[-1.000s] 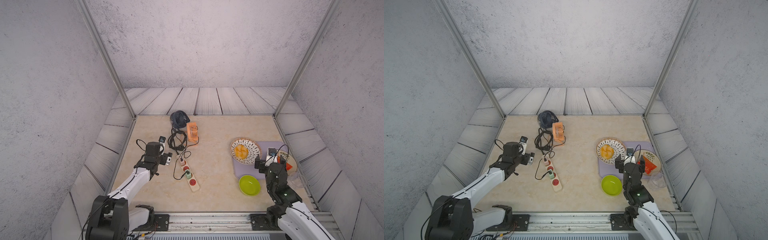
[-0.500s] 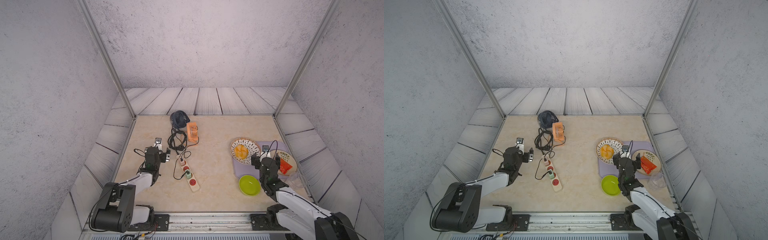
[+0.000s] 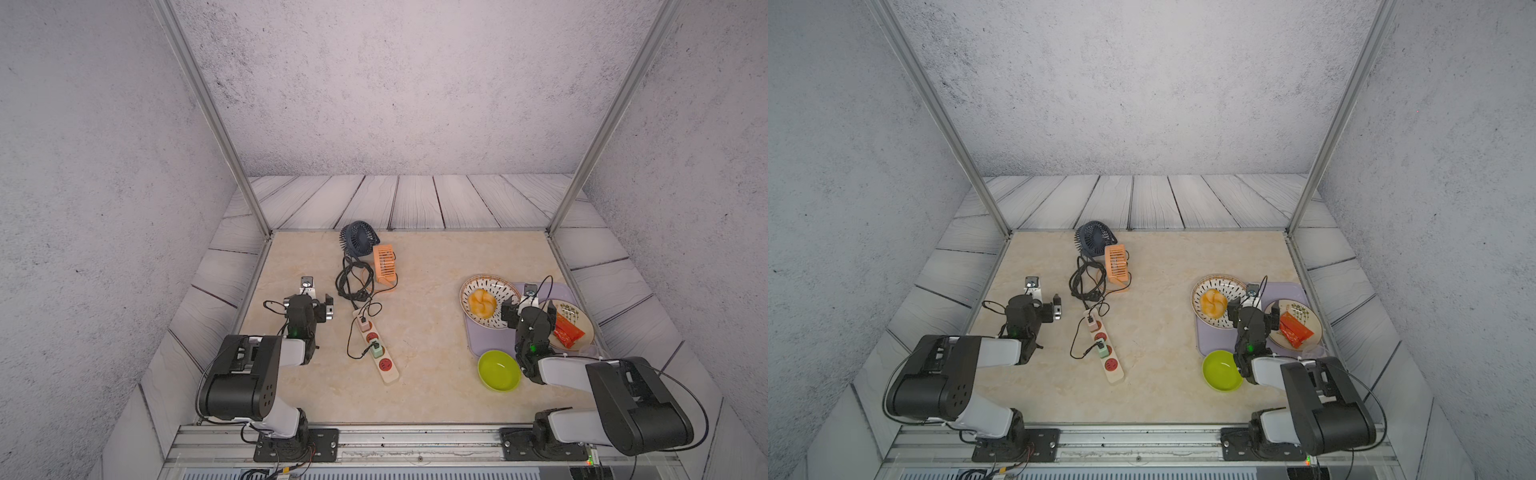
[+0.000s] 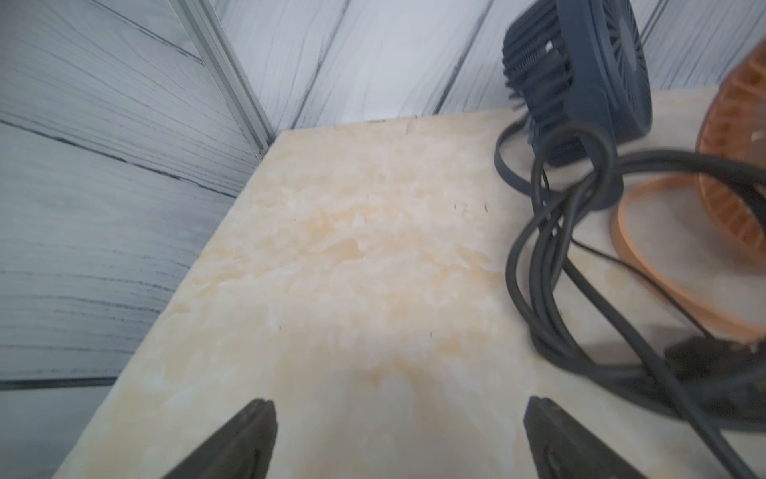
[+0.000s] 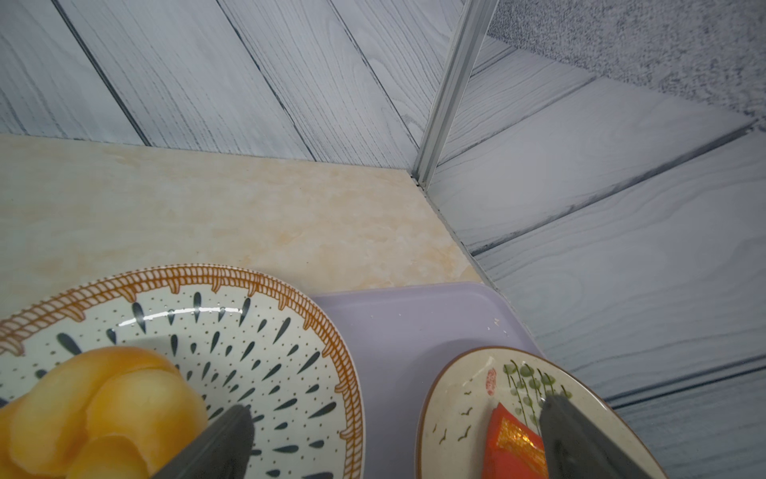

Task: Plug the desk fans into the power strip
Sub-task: Reset both arms

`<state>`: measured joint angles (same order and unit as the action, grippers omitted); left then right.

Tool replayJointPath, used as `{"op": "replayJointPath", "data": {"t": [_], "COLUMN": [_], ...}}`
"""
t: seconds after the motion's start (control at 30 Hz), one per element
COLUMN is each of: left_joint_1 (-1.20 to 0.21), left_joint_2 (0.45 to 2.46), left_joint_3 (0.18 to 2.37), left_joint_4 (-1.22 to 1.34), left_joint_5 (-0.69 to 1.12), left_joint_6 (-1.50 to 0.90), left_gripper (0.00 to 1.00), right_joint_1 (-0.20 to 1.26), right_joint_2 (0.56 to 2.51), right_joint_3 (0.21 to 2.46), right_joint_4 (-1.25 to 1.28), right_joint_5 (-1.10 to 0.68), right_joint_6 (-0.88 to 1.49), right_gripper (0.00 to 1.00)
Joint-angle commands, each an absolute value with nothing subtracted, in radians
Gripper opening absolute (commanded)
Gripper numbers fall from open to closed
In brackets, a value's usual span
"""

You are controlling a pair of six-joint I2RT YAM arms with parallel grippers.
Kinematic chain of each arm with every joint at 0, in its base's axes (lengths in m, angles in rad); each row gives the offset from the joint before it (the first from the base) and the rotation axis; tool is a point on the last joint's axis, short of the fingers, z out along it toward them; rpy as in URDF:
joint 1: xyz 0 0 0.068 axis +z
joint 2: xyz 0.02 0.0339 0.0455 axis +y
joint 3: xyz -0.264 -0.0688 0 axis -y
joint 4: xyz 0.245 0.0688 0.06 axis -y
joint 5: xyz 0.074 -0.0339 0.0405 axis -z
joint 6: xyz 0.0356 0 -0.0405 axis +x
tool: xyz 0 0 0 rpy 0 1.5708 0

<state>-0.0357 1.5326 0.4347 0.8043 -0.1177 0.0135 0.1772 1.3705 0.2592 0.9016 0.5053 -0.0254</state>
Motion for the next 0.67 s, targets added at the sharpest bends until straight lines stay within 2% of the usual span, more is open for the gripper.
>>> {"op": "replayJointPath", "data": {"t": [0.0,0.33,0.47,0.63], "left_joint_1": [0.002,0.002,0.002,0.002], "left_joint_2": [1.53,1.529,1.531,1.53], "left_joint_3": [0.469,0.469,0.471,0.47], "left_joint_4": [0.738,0.734,0.734,0.733], "left_joint_5": [-0.059,-0.058,-0.058,-0.058], "left_joint_6": [-0.027,-0.024,-0.025,-0.025], "left_gripper": [1.0,0.99,0.94,0.96], "right_joint_1": [0.173,0.171,0.17,0.169], "right_joint_2": [1.396,1.406,1.408,1.394], "right_joint_3": [0.288,0.287,0.289,0.273], "right_joint_4": [0.979,0.986,0.985,0.993], "right_joint_5": [0.466,0.444,0.44,0.448], "right_joint_6": [-0.009,-0.017,-0.017,-0.017], "right_gripper": [0.99,0.99,0.99,0.99]}}
